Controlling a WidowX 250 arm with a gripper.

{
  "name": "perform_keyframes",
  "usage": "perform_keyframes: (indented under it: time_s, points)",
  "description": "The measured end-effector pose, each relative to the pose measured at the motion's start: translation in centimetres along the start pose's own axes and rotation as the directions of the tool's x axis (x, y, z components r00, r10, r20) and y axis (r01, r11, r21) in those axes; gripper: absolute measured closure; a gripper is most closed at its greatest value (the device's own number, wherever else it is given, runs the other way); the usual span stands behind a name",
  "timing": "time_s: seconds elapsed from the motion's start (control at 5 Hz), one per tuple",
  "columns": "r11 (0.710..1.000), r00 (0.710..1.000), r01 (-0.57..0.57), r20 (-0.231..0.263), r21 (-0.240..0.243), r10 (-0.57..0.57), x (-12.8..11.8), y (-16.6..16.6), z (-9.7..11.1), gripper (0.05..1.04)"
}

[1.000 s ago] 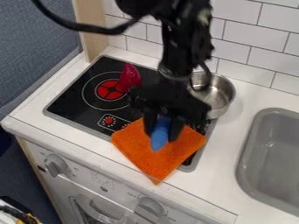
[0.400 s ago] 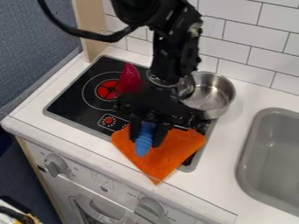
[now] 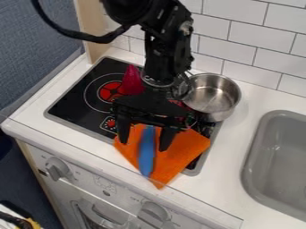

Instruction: Put the blue fork on the orange cloth at the bottom right of the burner

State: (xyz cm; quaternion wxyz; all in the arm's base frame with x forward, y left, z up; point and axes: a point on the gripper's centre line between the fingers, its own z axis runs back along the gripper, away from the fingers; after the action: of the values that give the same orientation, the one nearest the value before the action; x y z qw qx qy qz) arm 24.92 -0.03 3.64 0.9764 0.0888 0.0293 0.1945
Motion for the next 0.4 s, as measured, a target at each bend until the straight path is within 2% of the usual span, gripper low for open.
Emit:
perform_keyframes:
  time_s: [0.2,0.4]
  points:
    - [1.000,0.998,-0.001,0.055,-0.011,0.002,-0.1,0.5,1.0,0.073]
    - [0.995,0.987,0.065,0.150,-0.070,-0.054,-0.2,0.4,2.5,0.079]
